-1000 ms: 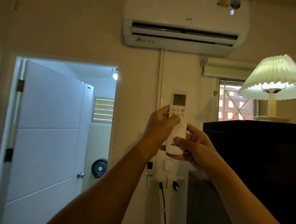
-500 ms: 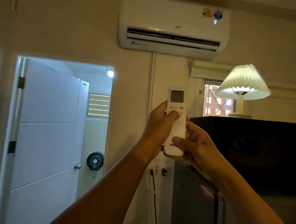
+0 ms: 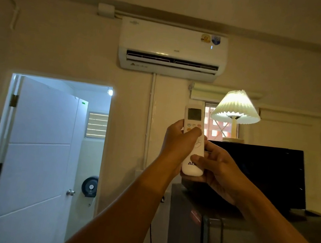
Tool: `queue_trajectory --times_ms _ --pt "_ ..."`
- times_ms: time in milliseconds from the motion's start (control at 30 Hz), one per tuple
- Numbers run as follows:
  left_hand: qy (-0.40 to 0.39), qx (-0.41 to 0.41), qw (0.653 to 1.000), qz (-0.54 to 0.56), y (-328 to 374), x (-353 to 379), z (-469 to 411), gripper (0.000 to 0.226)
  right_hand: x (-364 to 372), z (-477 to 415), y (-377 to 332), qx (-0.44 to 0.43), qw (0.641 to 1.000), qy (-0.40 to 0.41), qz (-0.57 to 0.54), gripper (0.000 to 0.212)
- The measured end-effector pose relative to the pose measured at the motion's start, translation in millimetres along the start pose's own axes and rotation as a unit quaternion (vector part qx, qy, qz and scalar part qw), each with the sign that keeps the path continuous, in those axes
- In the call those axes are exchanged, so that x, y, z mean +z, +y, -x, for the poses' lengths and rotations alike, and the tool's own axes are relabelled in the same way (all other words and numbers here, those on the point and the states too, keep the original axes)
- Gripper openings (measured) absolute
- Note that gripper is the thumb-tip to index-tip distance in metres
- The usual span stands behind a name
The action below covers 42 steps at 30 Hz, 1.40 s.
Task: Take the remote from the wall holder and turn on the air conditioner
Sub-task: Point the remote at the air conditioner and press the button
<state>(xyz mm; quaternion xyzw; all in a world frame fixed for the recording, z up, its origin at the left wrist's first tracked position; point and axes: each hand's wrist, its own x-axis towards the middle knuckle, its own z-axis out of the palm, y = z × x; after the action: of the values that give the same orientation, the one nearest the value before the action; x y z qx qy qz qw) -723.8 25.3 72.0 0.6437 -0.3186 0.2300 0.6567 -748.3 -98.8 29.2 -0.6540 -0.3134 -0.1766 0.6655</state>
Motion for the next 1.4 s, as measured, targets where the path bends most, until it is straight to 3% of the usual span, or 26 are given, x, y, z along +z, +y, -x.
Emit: queue_trajectory --times_ms 333,467,600,1067,1400 --pt "0.03 -0.015 0.999 0.007 -16 25 -2 0.019 -17 8 8 0.008 1.0 -0.002 0.004 0.035" --pt "-0.028 -0.04 0.999 0.021 -23 21 -1 0.009 -19 10 15 0.012 1.0 0.002 0.004 0.035" --pt "-0.012 -0.015 1.0 -0.011 -23 23 -1 0.022 -20 7 18 0.011 1.0 0.011 0.005 0.035" --pt "-0.034 0.003 0.999 -0.011 -32 25 -13 0.01 -22 3 18 0.01 1.0 0.027 0.001 0.034" --pt "-0.016 -0.004 1.0 -0.001 -25 25 -10 0.02 -19 4 12 0.009 1.0 0.021 0.003 0.033"
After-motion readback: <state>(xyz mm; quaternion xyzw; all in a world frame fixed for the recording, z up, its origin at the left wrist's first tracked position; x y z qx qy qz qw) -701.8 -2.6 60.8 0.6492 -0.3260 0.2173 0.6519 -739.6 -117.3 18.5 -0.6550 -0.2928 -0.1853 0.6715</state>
